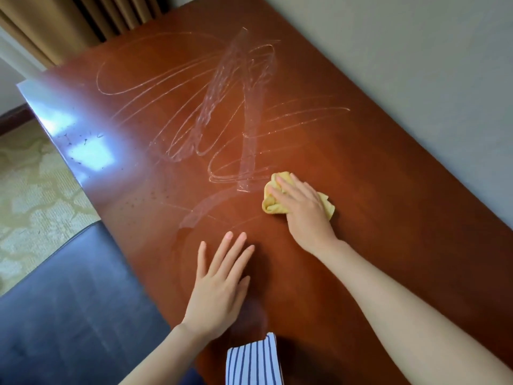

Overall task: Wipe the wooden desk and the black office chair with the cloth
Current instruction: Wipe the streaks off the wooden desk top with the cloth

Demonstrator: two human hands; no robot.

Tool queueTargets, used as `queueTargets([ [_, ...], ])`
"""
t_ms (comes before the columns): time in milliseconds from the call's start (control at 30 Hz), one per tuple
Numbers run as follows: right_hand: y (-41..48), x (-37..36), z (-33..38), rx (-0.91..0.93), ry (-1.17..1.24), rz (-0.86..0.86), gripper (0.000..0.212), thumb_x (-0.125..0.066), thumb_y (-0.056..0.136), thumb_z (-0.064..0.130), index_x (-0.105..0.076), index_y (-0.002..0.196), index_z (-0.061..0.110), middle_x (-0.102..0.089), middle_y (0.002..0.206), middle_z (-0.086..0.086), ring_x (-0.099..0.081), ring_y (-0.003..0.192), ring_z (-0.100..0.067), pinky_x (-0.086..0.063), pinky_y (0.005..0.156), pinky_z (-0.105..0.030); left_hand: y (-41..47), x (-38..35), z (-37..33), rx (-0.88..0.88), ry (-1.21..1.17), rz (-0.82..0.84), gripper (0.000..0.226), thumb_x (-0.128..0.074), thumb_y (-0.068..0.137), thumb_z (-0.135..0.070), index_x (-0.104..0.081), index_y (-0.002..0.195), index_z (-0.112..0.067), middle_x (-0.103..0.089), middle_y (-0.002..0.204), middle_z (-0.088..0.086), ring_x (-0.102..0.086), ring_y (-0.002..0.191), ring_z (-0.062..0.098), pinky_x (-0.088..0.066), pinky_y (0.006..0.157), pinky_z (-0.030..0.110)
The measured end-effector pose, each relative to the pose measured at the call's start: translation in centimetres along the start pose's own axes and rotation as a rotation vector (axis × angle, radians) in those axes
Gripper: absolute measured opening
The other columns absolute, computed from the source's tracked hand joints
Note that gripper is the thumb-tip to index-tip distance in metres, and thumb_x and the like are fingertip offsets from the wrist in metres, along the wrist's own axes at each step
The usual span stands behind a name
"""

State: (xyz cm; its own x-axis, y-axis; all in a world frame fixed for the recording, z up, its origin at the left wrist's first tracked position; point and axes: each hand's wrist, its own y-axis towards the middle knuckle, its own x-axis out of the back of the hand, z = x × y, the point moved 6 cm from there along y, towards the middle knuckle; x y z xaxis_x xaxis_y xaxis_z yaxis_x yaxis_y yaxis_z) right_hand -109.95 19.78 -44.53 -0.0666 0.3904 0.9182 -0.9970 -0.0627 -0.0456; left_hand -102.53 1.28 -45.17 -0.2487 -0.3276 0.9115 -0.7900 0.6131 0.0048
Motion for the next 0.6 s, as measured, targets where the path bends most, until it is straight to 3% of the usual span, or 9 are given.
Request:
queueTargets([
  [133, -5.6, -0.9, 2.5, 0.164, 0.061, 0.051, 0.063, -0.049, 0.083, -0.015, -0.052, 0.135, 0.02, -0.042, 0.146, 0.0, -0.026, 0.141, -0.024, -0.013, 0.115, -0.036, -1.6, -0.5, 1.2, 0.165, 0.08, 0.015, 0.055, -0.03, 0.097, -0.036, -0.026, 0.148, -0.016, -0.018, 0.158, 0.006, -0.009, 0.147, 0.026, 0.002, 0.116, 0.053],
  [367, -12.5, 0.2, 0.4, 0.392, -0.017, 0.181, 0.067, -0.056, 0.077, -0.018, -0.056, 0.132, 0.021, -0.045, 0.144, 0.001, -0.033, 0.138, -0.024, -0.027, 0.112, -0.044, -1.3, -0.9, 1.1, 0.177, 0.141, 0.067, 0.056, -0.027, 0.099, -0.038, -0.028, 0.148, -0.011, -0.017, 0.158, 0.008, -0.008, 0.147, 0.024, -0.003, 0.117, 0.049],
  [500, -11.6, 2.7, -4.1, 0.273, -0.066, 0.184, 0.069, -0.054, 0.073, -0.023, -0.058, 0.13, 0.016, -0.046, 0.142, -0.002, -0.036, 0.136, -0.026, -0.033, 0.109, -0.046, -1.2, -0.7, 0.8, 0.178, 0.127, 0.071, 0.056, -0.028, 0.099, -0.037, -0.031, 0.147, -0.009, -0.019, 0.157, 0.008, -0.013, 0.146, 0.026, -0.006, 0.117, 0.048],
  [600, -9.5, 4.4, -7.3, 0.135, -0.084, 0.167, 0.077, -0.057, 0.066, -0.03, -0.056, 0.13, 0.012, -0.042, 0.143, -0.003, -0.034, 0.136, -0.028, -0.027, 0.11, -0.045, -1.1, -0.5, 0.8, 0.179, 0.114, 0.067, 0.055, -0.028, 0.099, -0.036, -0.034, 0.146, -0.008, -0.023, 0.156, 0.009, -0.017, 0.145, 0.027, -0.008, 0.116, 0.048],
])
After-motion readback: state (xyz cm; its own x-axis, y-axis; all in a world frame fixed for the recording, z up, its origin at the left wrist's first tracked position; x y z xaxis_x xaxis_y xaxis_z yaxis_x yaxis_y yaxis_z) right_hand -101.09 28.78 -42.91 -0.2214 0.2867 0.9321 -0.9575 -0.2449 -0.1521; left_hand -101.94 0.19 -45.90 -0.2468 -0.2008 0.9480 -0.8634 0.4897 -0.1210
